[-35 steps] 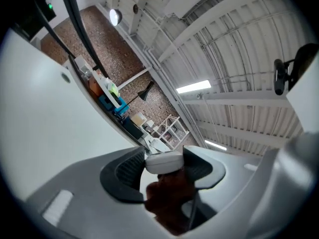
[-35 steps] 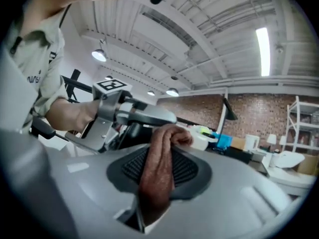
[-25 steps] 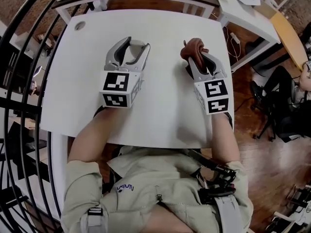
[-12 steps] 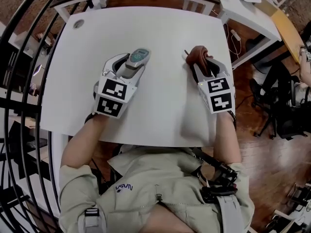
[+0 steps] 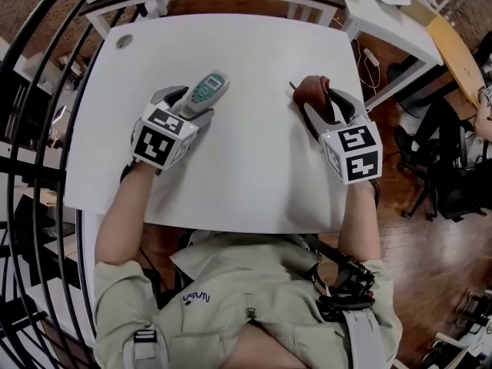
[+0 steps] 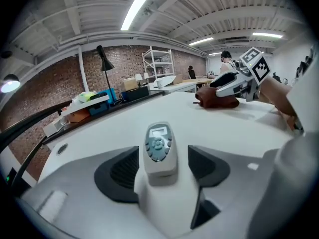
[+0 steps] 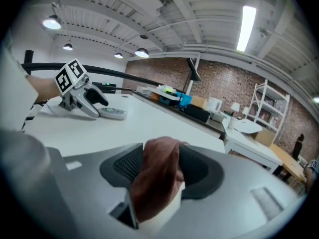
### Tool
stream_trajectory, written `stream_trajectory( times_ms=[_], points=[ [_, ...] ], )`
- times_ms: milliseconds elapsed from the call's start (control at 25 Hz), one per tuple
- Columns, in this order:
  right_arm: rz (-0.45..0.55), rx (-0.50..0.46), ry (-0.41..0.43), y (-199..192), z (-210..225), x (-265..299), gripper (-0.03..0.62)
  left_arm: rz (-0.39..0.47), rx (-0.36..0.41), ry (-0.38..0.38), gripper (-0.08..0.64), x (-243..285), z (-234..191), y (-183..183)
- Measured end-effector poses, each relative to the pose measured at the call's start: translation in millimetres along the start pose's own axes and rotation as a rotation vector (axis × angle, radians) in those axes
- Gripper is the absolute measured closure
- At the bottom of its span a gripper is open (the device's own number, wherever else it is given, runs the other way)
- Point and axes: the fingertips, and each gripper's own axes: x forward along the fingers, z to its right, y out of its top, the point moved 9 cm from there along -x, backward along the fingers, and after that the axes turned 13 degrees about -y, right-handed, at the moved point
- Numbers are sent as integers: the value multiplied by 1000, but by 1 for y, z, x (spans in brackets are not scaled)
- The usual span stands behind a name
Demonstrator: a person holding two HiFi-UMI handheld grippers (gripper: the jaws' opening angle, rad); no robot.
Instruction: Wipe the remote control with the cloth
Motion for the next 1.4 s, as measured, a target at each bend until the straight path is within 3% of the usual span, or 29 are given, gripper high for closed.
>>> stream_trajectory(
  times_ms=[160,200,240,280,320,440,600,760,1080,1400],
  points=[
    [131,68,-65,20,5,-29,364,207,-10,76,266,-28,16,19],
    [169,82,-82,25,4,-37,379,275,-16,107,320,-39,21,23],
    [210,94,-101,30,1,-46,411,349,-25,142,360,-50,27,26],
    [249,105,-122,33,-2,-56,507,422,-37,175,445,-62,33,27],
    [282,114,-142,36,-6,-66,557,486,-50,200,510,-72,41,26],
    [350,139,-178,40,-21,-96,588,595,-56,231,557,-99,71,19],
    [391,173,-194,28,-55,-139,588,655,-7,270,557,-126,122,0],
    [406,185,-178,14,-92,-171,588,713,-47,293,558,-146,165,-20],
    [398,219,-182,-19,-133,-217,589,714,-53,347,558,-154,216,-55],
    [366,232,-190,-43,-136,-226,590,701,-47,333,557,-127,238,-64]
  ],
)
